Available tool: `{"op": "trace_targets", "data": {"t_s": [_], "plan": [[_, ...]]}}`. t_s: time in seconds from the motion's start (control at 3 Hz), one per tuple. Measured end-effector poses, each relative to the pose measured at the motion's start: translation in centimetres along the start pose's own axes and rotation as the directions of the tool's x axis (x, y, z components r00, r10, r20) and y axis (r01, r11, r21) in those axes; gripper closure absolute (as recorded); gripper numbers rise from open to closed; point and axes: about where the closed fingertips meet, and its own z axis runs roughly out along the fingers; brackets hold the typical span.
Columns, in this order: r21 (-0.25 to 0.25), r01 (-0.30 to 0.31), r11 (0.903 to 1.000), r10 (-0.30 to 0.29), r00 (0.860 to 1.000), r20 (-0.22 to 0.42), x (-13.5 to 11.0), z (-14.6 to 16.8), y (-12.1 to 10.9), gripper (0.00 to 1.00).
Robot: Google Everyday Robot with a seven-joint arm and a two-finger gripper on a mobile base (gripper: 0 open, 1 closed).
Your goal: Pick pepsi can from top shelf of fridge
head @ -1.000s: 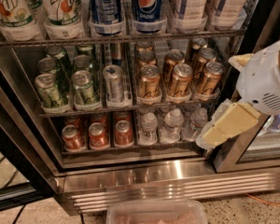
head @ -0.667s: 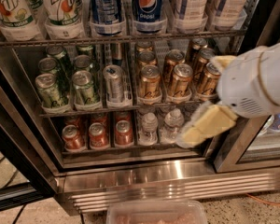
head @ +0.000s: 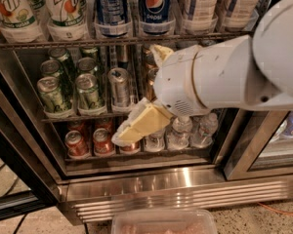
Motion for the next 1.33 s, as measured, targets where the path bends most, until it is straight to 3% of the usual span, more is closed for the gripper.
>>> {"op": "trace_targets", "data": {"t_s": [0.33, 1.0, 1.33], "plan": [[0.006, 0.009, 0.9999, -0.009, 0.995, 0.102, -3.1, 2.2, 0.9, 0.00], [0.038, 0.003, 0.9993, -0.008, 0.993, 0.119, -4.3, 1.7, 1.0, 0.00], [0.101, -0.020, 0.9947, 0.003, 0.986, 0.167, -5.0, 2.7, 1.2, 0.00]]}}
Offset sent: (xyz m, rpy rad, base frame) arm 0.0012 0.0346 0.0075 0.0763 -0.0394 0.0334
